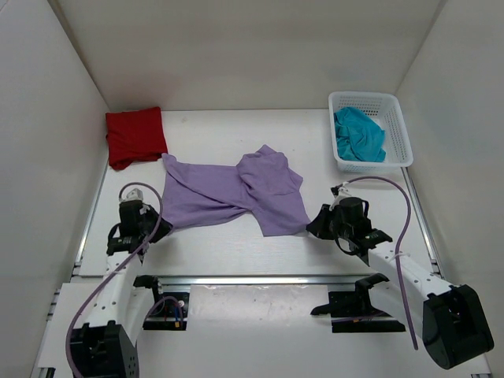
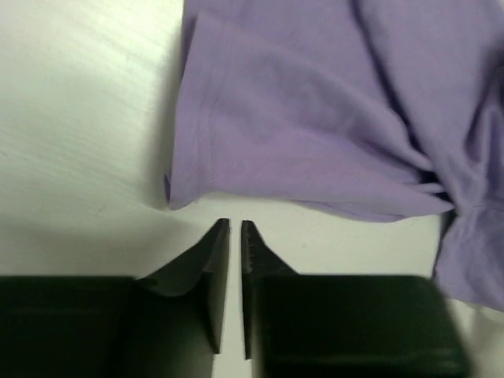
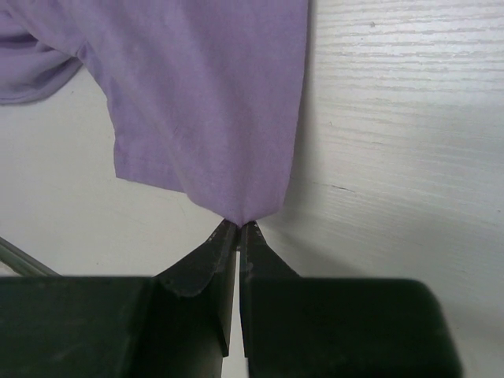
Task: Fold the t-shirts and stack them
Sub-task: Flatten out the tshirt
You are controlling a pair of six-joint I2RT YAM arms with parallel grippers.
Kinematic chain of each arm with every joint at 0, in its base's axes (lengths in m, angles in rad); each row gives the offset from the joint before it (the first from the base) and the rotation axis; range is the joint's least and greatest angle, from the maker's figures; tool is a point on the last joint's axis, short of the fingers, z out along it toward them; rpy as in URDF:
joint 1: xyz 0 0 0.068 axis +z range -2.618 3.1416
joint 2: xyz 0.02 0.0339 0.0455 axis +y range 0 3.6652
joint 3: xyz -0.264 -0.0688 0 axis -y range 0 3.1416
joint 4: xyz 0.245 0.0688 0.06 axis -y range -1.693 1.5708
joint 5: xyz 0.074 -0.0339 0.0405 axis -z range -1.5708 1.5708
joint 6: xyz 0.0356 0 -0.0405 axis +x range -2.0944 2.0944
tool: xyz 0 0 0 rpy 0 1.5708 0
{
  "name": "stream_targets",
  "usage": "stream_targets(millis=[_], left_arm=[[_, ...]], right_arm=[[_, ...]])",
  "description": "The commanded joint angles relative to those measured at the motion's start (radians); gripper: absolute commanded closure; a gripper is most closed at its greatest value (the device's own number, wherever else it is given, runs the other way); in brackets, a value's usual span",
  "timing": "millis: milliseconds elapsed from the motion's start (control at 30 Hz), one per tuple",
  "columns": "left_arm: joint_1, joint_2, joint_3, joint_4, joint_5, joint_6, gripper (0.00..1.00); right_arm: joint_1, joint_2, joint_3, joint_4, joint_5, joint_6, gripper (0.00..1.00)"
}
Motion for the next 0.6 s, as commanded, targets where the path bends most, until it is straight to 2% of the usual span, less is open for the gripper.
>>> stream_targets(millis=[0,33,133,267,567], left_arm=[[-0.024,0.036,-0.081,0.081,-0.023,-0.076,0.75],[-0.015,0.040,-0.093,0.098,-0.016,-0.098,0.69],[0.028,0.049,-0.150,0.161,0.006,-0.151,0.60],[0.059,0.023,-0.193,0.177,-0.002,-0.202,0.58],[0.153,0.033,-0.347,0.396,0.082,-0.388,0.57]], right_arm=[[0.002,0.010,0.020,0.059,-0.014,0.002,0.99],[0.003,0.005,0.020,0.057,-0.017,0.004,1.00],[0.008,-0.001,0.019,0.062,-0.015,-0.003,1.00],[-0.017,-0.009,-0.001,0.060,-0.035,0.002,1.00],[-0.008,0.008,0.006,0.098,-0.063,-0.010,1.00]])
